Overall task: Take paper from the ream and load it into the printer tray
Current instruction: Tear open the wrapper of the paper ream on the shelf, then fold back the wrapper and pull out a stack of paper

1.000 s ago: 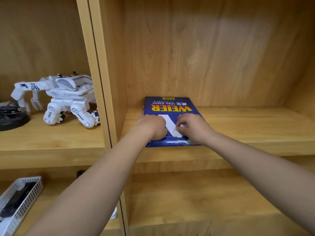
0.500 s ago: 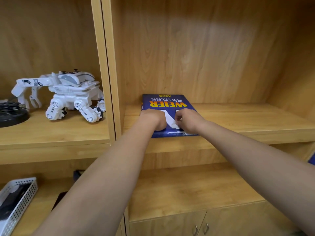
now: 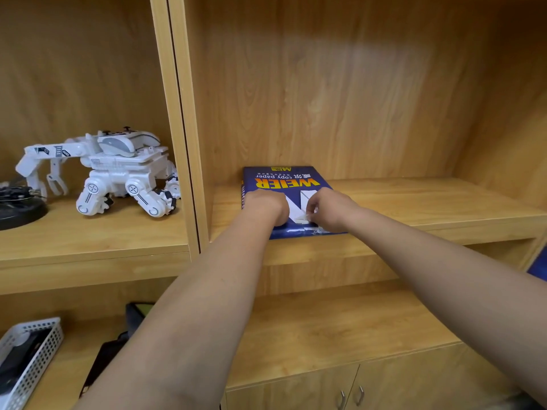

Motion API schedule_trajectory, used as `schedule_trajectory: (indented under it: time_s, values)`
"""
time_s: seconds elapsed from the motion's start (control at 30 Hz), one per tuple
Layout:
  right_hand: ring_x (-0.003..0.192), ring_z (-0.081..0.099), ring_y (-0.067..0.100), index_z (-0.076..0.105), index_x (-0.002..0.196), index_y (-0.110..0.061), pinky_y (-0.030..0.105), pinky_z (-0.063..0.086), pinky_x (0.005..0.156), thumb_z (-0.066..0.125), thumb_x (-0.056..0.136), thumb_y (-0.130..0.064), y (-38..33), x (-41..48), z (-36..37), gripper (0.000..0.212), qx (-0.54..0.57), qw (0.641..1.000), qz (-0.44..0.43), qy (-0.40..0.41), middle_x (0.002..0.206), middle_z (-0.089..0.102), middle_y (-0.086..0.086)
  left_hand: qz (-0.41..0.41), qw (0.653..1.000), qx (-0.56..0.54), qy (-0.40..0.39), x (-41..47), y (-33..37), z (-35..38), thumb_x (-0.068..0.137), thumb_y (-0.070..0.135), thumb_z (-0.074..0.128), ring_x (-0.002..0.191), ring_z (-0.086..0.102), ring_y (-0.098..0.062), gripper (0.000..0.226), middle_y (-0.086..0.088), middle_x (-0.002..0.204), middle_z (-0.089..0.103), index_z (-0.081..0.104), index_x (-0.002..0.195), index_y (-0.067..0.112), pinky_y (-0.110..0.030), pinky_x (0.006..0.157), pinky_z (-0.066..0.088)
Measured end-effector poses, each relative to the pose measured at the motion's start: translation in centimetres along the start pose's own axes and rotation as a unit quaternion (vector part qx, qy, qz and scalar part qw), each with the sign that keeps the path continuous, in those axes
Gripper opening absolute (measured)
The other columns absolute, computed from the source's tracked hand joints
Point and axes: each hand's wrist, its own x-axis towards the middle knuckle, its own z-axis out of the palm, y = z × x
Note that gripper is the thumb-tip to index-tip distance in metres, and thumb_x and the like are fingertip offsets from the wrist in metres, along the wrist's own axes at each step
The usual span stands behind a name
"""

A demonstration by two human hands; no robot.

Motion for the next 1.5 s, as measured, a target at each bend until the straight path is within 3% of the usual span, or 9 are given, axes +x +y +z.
schedule_trajectory:
  time_s: [0.17,0.43,0.63,0.73,0.9,1.03,1.23,1.33,1.5]
  values:
    - [0.072,0.054,0.023,0.073,0.079,-0.008,0.03,0.04,0.06,0.059,0.088,-0.012,0.3,-0.8,-0.2,0.017,0.026,1.0,0.002,0.003,0.085,0.072,0.01,0.009,1.0,-0.02,-0.013,0.6,-0.6,-0.1,0.092,0.014,0.041,0.084,0.053,-0.028,0.012,-0.002,0.073,0.05,0.053,0.096,0.015,-0.033,0.073,0.043]
    - [0.057,0.044,0.014,0.068,0.067,-0.016,0.026,0.035,0.054,0.065,0.087,-0.018,1.5,-2.7,-1.0,0.021,0.094,0.995,-0.022,-0.009,0.063,0.057,-0.003,0.011,0.999,-0.044,-0.026,0.2,-1.0,-0.1,0.095,0.016,0.037,0.089,0.052,-0.028,0.032,-0.005,0.097,0.056,0.054,0.122,0.019,-0.036,0.08,0.044]
    - [0.099,0.06,0.028,0.071,0.064,-0.019,0.032,0.049,0.079,0.06,0.083,-0.01,1.7,-5.3,-0.2,0.024,0.087,0.996,-0.02,0.009,0.092,0.072,0.002,0.02,0.997,-0.068,-0.035,0.6,-1.7,0.2,0.097,0.022,0.037,0.099,0.059,-0.026,0.035,-0.005,0.122,0.064,0.059,0.123,0.016,-0.033,0.082,0.047]
    - [0.144,0.031,0.03,0.077,0.083,-0.018,0.039,0.029,0.112,0.062,0.088,-0.015,1.9,-7.8,1.0,0.016,0.062,0.995,-0.024,0.074,0.138,0.06,0.005,0.037,0.995,-0.082,-0.043,0.5,-2.1,0.1,0.101,0.021,0.033,0.098,0.051,-0.026,0.037,-0.009,0.132,0.059,0.058,0.127,0.01,-0.032,0.08,0.041]
    - [0.148,0.019,0.025,0.077,0.092,-0.026,0.042,0.02,0.11,0.068,0.087,-0.026,2.9,-12.5,4.5,0.011,0.098,0.977,-0.035,0.187,0.148,0.049,0.002,0.069,0.989,-0.126,-0.041,-0.6,-2.3,0.0,0.101,0.017,0.035,0.115,0.054,-0.034,0.034,-0.015,0.126,0.058,0.058,0.121,0.005,-0.036,0.091,0.044]
    - [0.144,0.026,0.028,0.074,0.105,-0.025,0.043,0.024,0.106,0.061,0.081,-0.035,2.8,-15.3,8.6,0.029,0.134,0.964,-0.038,0.228,0.146,0.049,0.006,0.067,0.957,-0.283,-0.027,-0.6,-3.5,1.1,0.089,0.012,0.042,0.084,0.044,-0.023,0.018,-0.001,0.096,0.049,0.056,0.078,0.013,-0.029,0.066,0.033]
    - [0.145,0.02,0.025,0.056,0.133,-0.028,0.044,0.022,0.11,0.054,0.084,-0.04,2.5,-16.6,12.5,0.05,0.162,0.968,-0.012,0.193,0.155,0.033,0.005,0.057,0.837,-0.517,0.17,-3.0,-3.8,4.5,0.095,0.018,0.061,0.102,0.061,-0.018,0.022,0.005,0.114,0.066,0.07,0.115,0.015,-0.017,0.076,0.044]
    - [0.146,0.017,0.026,0.04,0.145,-0.034,0.045,0.022,0.112,0.051,0.085,-0.042,2.8,-16.8,13.8,0.061,0.167,0.973,0.006,0.16,0.159,0.025,0.005,0.112,0.837,-0.46,0.273,-5.9,-2.9,6.7,0.09,0.025,0.069,0.117,0.05,-0.009,0.036,0.007,0.128,0.056,0.065,0.125,0.018,-0.007,0.09,0.038]
    - [0.147,0.011,0.025,0.011,0.153,-0.044,0.046,0.022,0.113,0.056,0.089,-0.038,3.2,-17.5,15.6,0.078,0.155,0.982,0.005,0.106,0.162,0.014,0.005,0.067,0.823,-0.461,0.326,-7.9,-0.6,10.6,0.084,0.019,0.075,0.138,0.028,-0.012,0.059,-0.001,0.148,0.036,0.053,0.138,0.017,-0.021,0.11,0.021]
